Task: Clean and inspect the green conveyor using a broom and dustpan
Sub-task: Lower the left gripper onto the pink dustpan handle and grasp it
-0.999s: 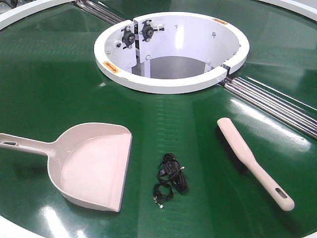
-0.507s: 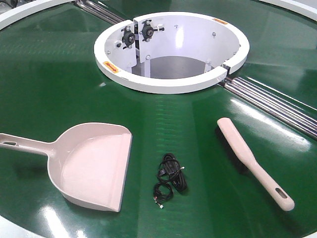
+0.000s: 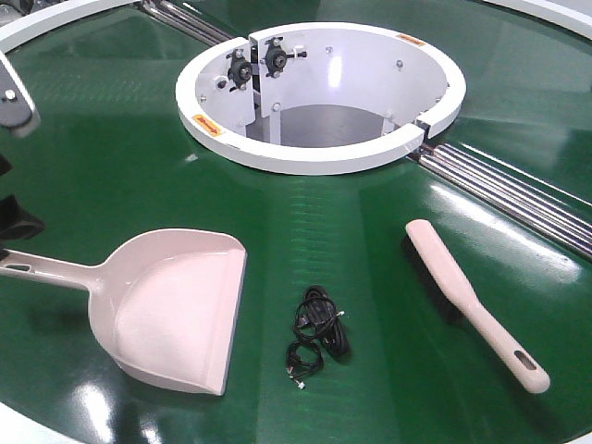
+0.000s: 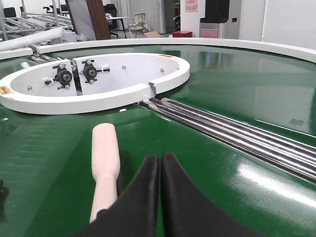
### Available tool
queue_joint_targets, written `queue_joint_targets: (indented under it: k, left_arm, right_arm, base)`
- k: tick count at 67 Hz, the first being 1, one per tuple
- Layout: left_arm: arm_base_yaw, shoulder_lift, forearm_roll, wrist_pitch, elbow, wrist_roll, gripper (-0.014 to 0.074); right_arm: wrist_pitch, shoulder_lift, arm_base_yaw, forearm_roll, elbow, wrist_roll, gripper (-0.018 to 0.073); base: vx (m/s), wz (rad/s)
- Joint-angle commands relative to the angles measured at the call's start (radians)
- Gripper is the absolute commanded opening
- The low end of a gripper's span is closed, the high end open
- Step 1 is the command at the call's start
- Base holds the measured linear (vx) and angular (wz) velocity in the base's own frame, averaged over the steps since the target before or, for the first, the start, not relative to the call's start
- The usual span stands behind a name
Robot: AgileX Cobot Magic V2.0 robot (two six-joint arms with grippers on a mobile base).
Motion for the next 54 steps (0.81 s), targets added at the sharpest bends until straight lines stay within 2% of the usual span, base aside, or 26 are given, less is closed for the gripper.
queue_joint_targets:
  k: [1,7,19,37,54]
  left_arm:
    - [-0.001,-0.016,-0.009,-0.042,-0.034,0.176,0.0512]
    - [-0.001,0.004,-0.008,-0.04,-0.034,0.252,0.0512]
    - [-0.001,0.091,0.015,-0.009,-0.034,0.324,0.0512]
    - [-0.001,0.219,0.097,-0.015,-0.034,0.339,0.0512]
    - [-0.004,0.279,0.104,-0.038,-0.034,0.403,0.0512]
  right_arm:
    - [-0.08,-0.019,0.003,-0.006,0.021,0.0,-0.0009]
    - [-0.08,-0.019,0.003,-0.006,0.021,0.0,-0.0009]
    - [-0.08,-0.019,0.003,-0.005,0.021,0.0,-0.0009]
    - [-0.08,-0.019,0.003,-0.005,0.022,0.0,-0.0009]
    - [-0.08,-0.018,0.003,-0.005,0.022,0.0,-0.0009]
  base:
    - [0.0,0.0]
    - [0.0,0.0]
    - [0.0,0.0]
    - [0.0,0.0]
    - [0.0,0.0]
